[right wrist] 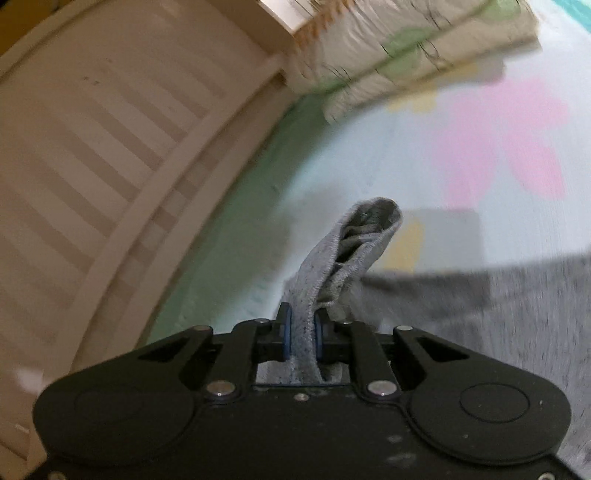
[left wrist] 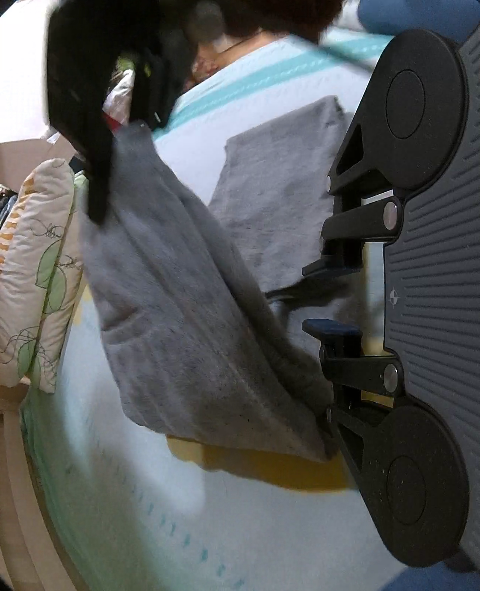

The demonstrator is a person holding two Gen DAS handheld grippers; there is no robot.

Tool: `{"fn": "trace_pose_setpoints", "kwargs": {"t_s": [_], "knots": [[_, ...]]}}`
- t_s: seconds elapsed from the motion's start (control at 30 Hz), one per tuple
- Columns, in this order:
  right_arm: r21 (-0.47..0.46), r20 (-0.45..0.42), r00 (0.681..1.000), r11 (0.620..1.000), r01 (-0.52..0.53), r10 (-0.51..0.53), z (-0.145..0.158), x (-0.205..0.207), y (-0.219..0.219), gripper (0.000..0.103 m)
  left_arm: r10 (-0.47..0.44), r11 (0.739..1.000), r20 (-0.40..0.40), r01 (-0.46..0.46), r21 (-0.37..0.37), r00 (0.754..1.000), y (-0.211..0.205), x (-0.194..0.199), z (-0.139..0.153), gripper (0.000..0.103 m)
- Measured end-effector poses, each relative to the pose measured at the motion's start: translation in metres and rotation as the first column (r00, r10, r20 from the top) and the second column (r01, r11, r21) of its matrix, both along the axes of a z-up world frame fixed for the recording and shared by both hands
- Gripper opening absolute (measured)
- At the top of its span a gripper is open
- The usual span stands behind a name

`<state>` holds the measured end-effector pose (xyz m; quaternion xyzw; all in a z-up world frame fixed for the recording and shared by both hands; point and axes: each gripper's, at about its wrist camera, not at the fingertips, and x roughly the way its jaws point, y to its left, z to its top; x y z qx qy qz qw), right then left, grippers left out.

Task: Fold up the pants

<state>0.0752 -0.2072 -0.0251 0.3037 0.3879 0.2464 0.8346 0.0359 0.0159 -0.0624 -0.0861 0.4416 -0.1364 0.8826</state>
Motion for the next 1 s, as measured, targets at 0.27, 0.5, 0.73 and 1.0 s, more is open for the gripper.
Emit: {"fn": "trace_pose_setpoints", "kwargs": {"t_s": [0.27,0.5,0.73,1.0], "knots": [[-0.022,0.059,0.991,0.992,0.125,-0.124,0.028,-0.024,-0.069,0.013,0.041,0.998,-0.117,-0.035,0.051,0.992,0.000,0.016,-0.029,0.023],[-0.242,-0.130,0.954,0.941,0.235,-0.271,-0.051,-0.046,-0.130,0.013,0.023,0.995,-0.146,-0.008,0.099,0.989,-0.003,0.021,-0.035,0.023],[-0.297,-0.164,0.940,0.924,0.242,-0.299,-0.097,-0.053,-0.126,0.013,0.006,0.995,-0.157,0.009,0.101,0.988,-0.005,0.015,-0.033,0.023],[-0.396,0.044,0.959,0.876,0.275,-0.280,-0.049,-0.056,-0.108,0.013,-0.127,0.988,-0.130,0.137,0.075,0.983,-0.006,-0.013,-0.011,0.025]]}}
